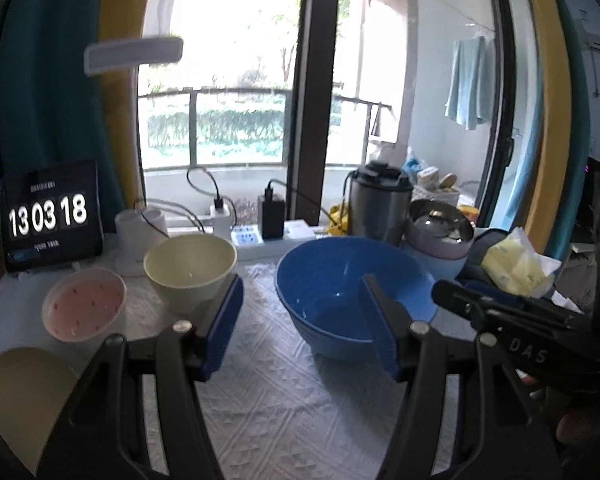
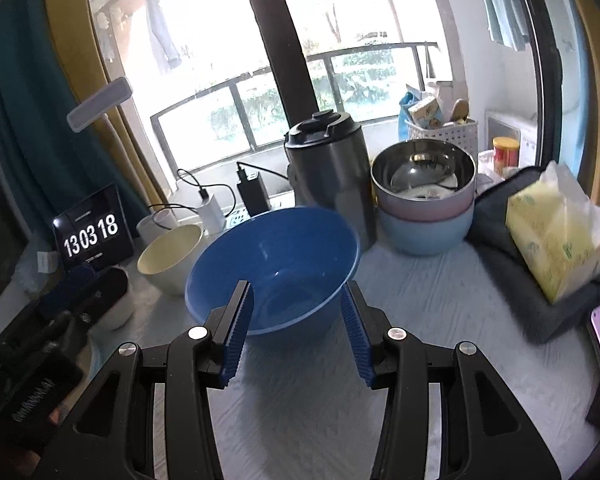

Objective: Organize plates and bowls

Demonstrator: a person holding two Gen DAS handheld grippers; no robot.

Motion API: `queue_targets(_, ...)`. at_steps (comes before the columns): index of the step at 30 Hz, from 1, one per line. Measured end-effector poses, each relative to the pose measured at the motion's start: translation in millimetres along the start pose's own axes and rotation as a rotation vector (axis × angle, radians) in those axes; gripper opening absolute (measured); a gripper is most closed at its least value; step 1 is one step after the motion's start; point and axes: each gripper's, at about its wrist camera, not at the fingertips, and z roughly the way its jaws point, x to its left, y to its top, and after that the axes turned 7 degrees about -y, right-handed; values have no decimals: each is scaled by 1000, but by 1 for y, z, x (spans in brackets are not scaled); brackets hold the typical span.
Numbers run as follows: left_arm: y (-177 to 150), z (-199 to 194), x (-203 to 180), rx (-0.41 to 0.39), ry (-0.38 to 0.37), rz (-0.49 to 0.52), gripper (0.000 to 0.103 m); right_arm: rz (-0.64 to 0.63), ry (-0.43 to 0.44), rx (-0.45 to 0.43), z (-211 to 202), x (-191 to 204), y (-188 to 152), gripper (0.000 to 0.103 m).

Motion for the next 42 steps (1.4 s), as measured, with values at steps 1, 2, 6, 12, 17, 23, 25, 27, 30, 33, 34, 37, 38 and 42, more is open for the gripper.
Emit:
queue_targets(1, 0, 7, 2, 14, -2, -12, 61, 1, 0, 2, 3, 0, 1, 48)
queue_targets(2, -1, 11, 2, 23, -1, -17, 61, 9, -1, 6, 7, -1, 3, 48)
queue_targets(6, -1, 28, 3, 48, -3, -24, 61, 40, -3, 43, 27, -5, 5, 48)
queue_targets(12, -7, 52, 6, 96, -15, -39, 61, 54, -29, 85, 47, -9, 3, 48)
queue_targets(17, -12, 66, 8, 131, -28, -47, 60, 50, -76, 102, 59, -12, -1, 48)
queue_targets(23, -16, 74, 11, 157, -24, -47, 52, 42, -81, 108, 65, -11, -4, 47)
queue_targets(25, -19, 78, 12, 181, -22, -45, 48, 39, -83, 115, 67, -10, -6, 36)
queue_targets(27, -21, 82, 11, 204, -25, -46, 43, 32, -96, 131, 69, -9, -8, 32)
queue_targets(30, -26, 86, 10, 243, -31, -40, 33, 39, -103, 156, 72, -12, -11, 21)
queue_targets(33, -31, 85, 9, 255, -25, -36, 28, 40, -101, 164, 71, -12, -13, 17)
queue_targets(34, -32, 85, 10, 259, -25, -41, 27, 37, -102, 162, 69, -12, -13, 17)
queue_targets(37, -32, 82, 12, 262, -29, -52, 26, 30, -101, 157, 65, -9, -13, 16)
queue_targets(38, -32, 80, 12, 260, -29, -51, 25, 26, -102, 154, 63, -8, -13, 16)
queue_targets(42, -32, 71, 12, 254, -33, -53, 25, 18, -105, 143, 54, -3, -13, 16)
